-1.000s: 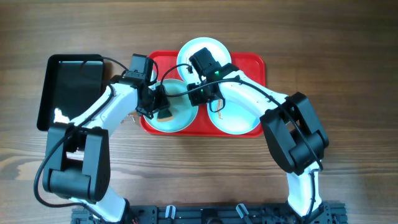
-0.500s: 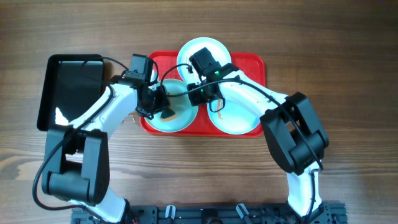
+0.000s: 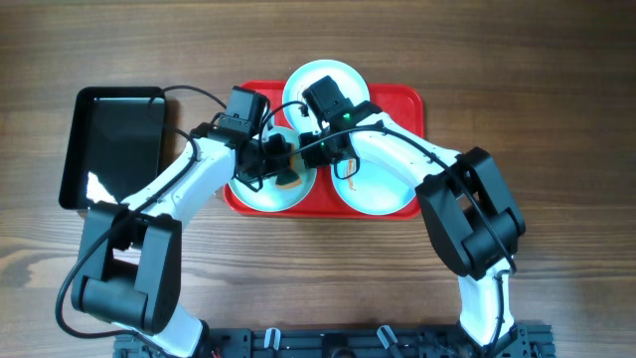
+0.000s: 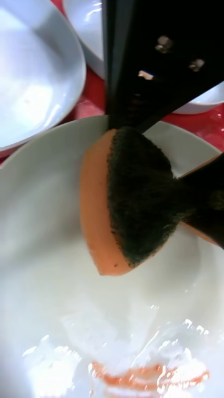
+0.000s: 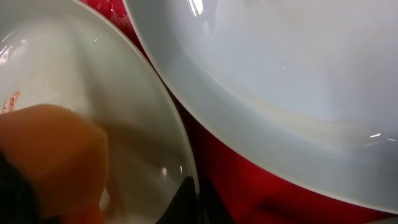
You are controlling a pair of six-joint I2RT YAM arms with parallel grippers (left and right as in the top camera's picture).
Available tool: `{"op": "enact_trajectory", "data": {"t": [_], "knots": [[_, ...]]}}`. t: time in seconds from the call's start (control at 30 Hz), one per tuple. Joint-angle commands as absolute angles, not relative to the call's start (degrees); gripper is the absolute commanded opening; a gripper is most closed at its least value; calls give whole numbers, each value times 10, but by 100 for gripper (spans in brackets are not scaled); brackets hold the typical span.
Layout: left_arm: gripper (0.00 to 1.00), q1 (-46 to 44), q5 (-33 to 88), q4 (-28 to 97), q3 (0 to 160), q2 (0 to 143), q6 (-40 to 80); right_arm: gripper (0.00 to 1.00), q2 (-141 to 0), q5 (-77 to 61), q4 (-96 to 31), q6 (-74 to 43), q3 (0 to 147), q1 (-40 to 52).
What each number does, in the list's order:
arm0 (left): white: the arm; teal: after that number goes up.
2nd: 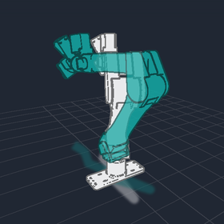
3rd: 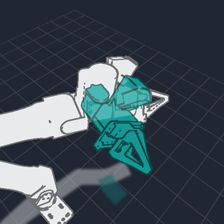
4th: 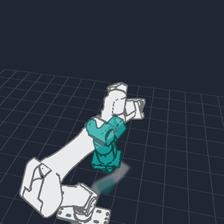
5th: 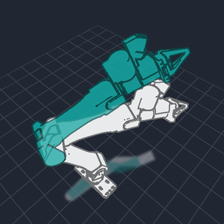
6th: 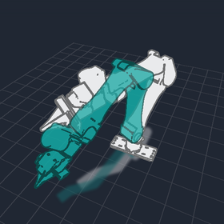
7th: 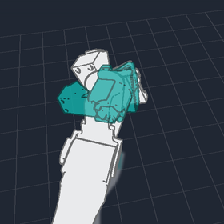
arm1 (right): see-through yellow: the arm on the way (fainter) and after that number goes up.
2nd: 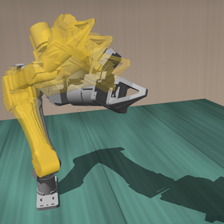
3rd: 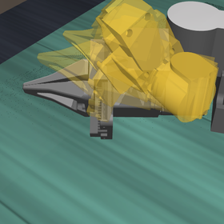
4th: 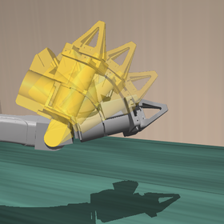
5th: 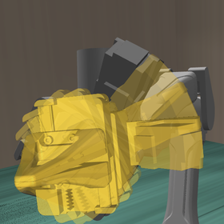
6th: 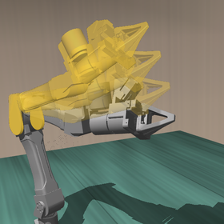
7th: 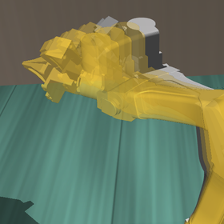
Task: Clean dirty plates on tray and stack at the side
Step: 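Keep scrubbing the lower-left plate's sauce smear with the left gripper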
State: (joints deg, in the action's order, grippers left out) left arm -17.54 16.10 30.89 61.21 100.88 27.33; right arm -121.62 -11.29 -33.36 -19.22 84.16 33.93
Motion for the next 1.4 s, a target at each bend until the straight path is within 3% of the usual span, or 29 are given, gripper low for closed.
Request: {"op": "enact_trajectory", "data": {"t": [0.0,0.2,0.53,0.73,0.93,1.37], "knots": [[4,-180,111,300,607,1034,281,4,-1226,-105,-331,-195,856,338],[4,-180,82,289,607,1073,272,4,-1226,-105,-330,-195,856,338],[4,-178,-150,393,608,1074,227,4,-1226,-105,-328,-195,856,338],[4,-178,-226,436,622,1047,227,4,-1226,-105,-328,-195,856,338],[4,-180,-206,446,655,1001,227,4,-1226,-105,-328,-195,856,338],[4,-180,16,371,656,992,230,4,-1226,-105,-328,-195,856,338]]}}
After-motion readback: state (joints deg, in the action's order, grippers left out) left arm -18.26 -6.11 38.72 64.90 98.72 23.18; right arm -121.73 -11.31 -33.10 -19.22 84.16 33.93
